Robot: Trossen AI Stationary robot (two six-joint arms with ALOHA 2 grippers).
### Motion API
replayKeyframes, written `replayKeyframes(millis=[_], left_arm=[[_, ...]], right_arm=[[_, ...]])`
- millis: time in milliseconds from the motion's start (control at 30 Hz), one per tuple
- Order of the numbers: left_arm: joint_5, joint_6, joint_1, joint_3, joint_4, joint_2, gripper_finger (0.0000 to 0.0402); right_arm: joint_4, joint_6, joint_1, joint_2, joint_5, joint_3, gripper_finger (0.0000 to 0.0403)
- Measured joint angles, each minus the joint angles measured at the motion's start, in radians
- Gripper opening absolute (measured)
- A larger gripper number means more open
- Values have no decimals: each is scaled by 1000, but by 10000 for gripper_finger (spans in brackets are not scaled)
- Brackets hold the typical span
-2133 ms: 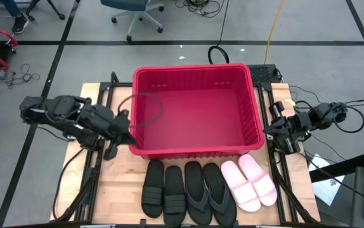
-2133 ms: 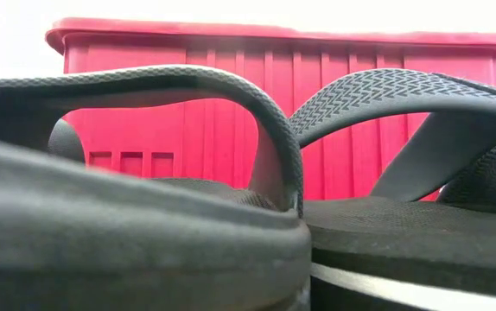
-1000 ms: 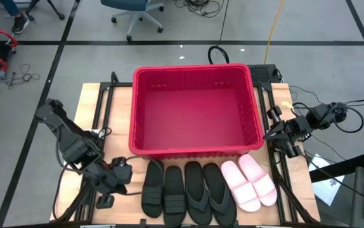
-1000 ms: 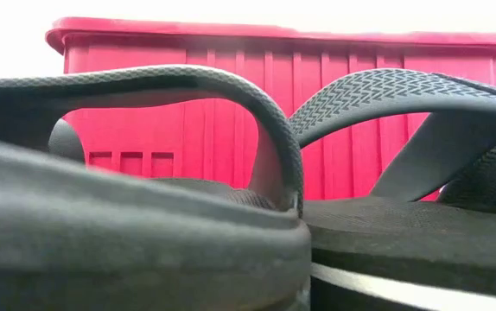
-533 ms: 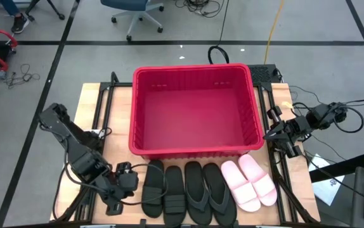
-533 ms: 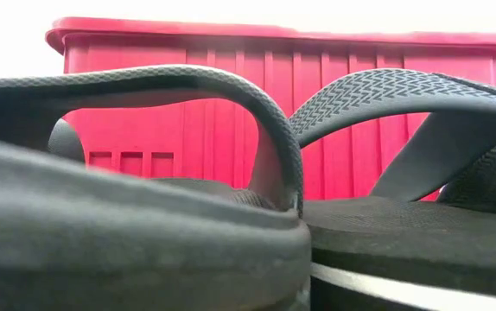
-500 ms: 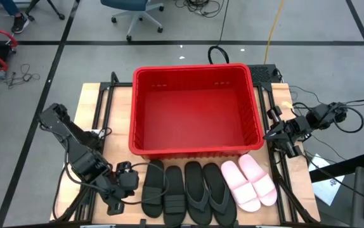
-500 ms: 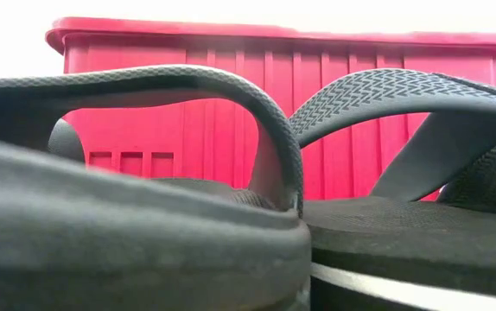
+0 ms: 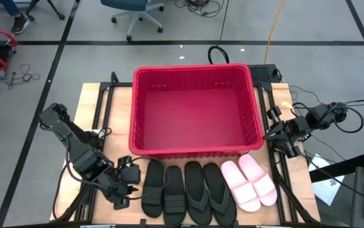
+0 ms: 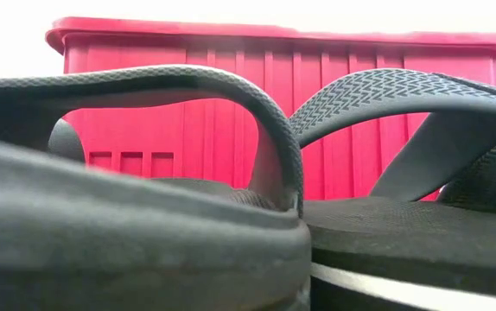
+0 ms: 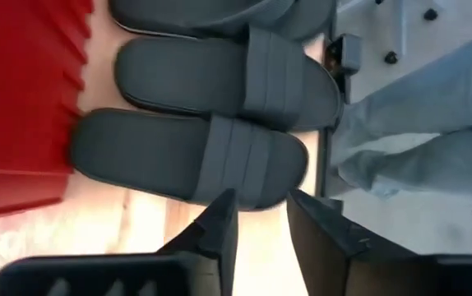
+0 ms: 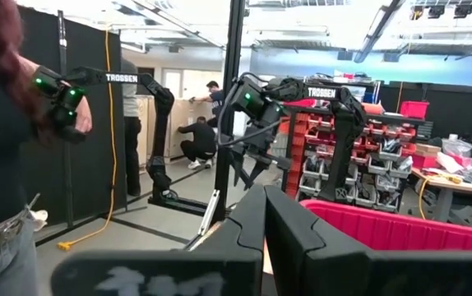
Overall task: Pick and place slides into bin
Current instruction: Put the left black slide into the red container
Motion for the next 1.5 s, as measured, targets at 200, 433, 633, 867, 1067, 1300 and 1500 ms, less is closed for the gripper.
replayKeyframes(millis=[200, 433, 633, 867, 1067, 1300, 1500], left_arm=[[-35, -32, -1, -35, 20, 0, 128], [-34, -99, -2, -155, 96, 0, 129], [-34, -48, 2, -274, 278, 0, 129], [-21, -41, 7, -436, 440, 0, 129], [20, -11, 39, -536, 524, 0, 129], [95, 55, 84, -609, 631, 0, 129], [157, 83, 118, -644, 702, 0, 129]], right_arm=[[-10, -31, 0, 70, 24, 61, 0], [-158, -5, 0, 260, 20, 225, 0], [-171, -1, 0, 356, 19, 274, 0], [-169, 44, 0, 381, 19, 275, 0], [-168, 52, 0, 383, 18, 275, 0], [-168, 52, 0, 383, 17, 275, 0], [-168, 52, 0, 383, 17, 275, 0]])
